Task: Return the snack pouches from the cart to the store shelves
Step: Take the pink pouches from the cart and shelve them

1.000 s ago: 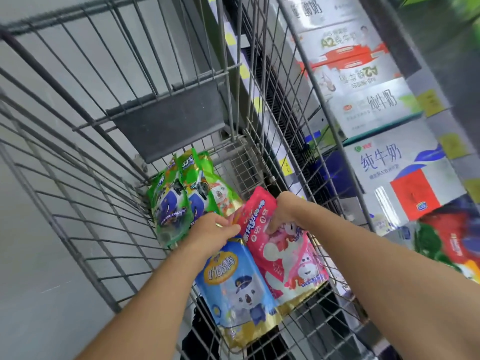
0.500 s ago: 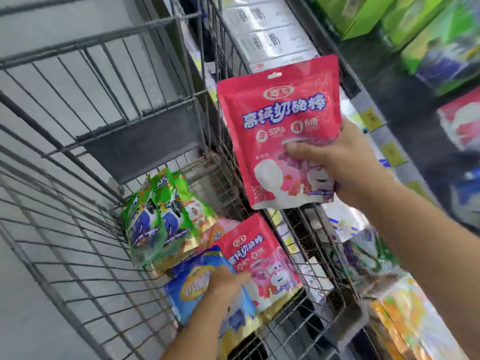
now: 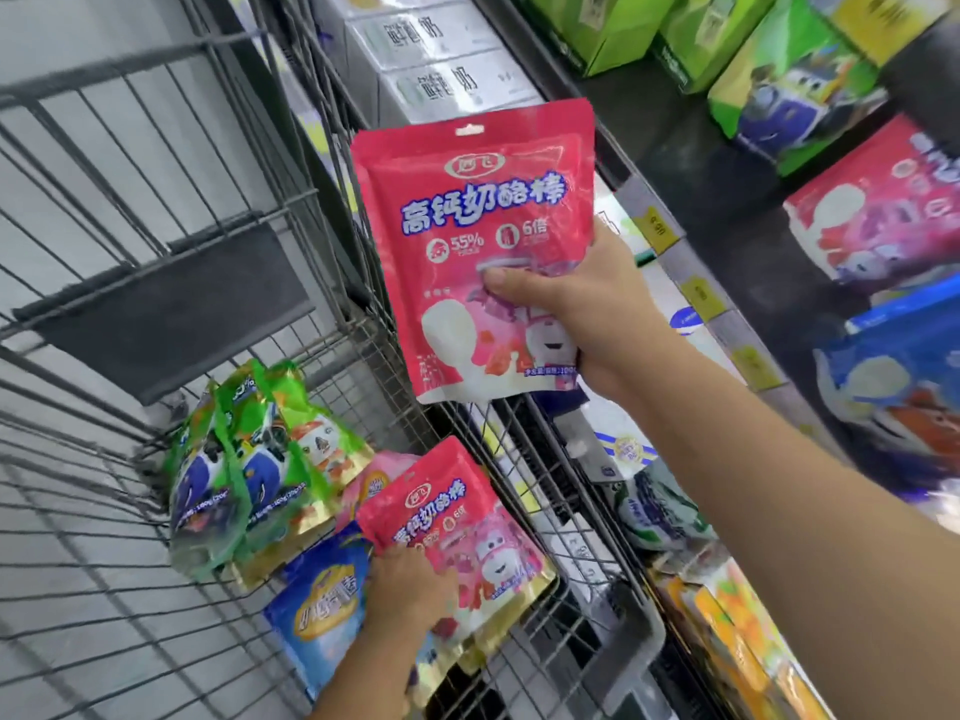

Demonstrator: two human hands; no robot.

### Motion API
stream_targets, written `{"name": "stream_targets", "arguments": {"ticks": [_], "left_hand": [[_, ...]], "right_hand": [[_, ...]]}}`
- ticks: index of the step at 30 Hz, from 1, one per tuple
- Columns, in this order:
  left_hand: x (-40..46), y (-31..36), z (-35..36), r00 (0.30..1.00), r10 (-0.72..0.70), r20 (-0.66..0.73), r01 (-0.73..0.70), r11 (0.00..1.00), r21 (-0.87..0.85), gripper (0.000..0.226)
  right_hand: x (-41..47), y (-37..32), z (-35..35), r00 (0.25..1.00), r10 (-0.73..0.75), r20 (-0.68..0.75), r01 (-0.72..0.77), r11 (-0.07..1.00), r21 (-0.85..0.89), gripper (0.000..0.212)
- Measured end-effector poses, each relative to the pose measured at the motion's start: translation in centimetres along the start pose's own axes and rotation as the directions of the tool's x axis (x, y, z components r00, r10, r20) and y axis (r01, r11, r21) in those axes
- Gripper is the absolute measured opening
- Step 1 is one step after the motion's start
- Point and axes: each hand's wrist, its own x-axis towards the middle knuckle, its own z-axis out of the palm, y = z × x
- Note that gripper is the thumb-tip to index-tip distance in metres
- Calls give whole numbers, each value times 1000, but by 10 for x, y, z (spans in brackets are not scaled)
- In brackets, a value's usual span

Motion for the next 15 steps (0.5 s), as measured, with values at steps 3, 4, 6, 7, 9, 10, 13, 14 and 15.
{"name": "stream_targets", "arguments": {"ticks": [3, 4, 6, 7, 9, 10, 13, 14, 15], "left_hand": [[5, 0, 2, 997, -83, 1, 79, 946, -313, 96], [6, 2, 1, 993, -115, -17, 94, 881, -464, 99], [8, 4, 1, 983, -183, -3, 132, 721, -680, 89], [10, 4, 1, 978, -207, 32, 160, 638, -753, 78], [13, 2, 2, 967, -211, 142, 223, 438, -871, 52], [13, 1, 2, 959, -185, 214, 267, 347, -899, 44], [13, 0, -1, 917, -12, 398, 394, 181, -901, 39], [13, 2, -3, 903, 39, 428, 418, 149, -896, 38], [14, 4, -4, 894, 71, 443, 434, 116, -894, 36]], "right_hand": [[1, 1, 3, 1000, 3, 10, -3, 1000, -3, 34], [0, 1, 3, 1000, 6, 19, -6, 1000, -2, 31], [-1, 2, 3, 1000, 5, 31, -5, 1000, -6, 30], [-2, 2, 3, 1000, 5, 31, -5, 1000, -6, 31], [-2, 3, 3, 1000, 11, 28, -11, 1000, -3, 30], [-2, 4, 2, 1000, 16, 27, -16, 1000, -6, 31], [-1, 5, 2, 999, 31, 25, -31, 999, -16, 37], [0, 6, 1, 999, 32, 26, -31, 999, -20, 38], [0, 7, 1, 999, 29, 30, -28, 999, -22, 37]]}}
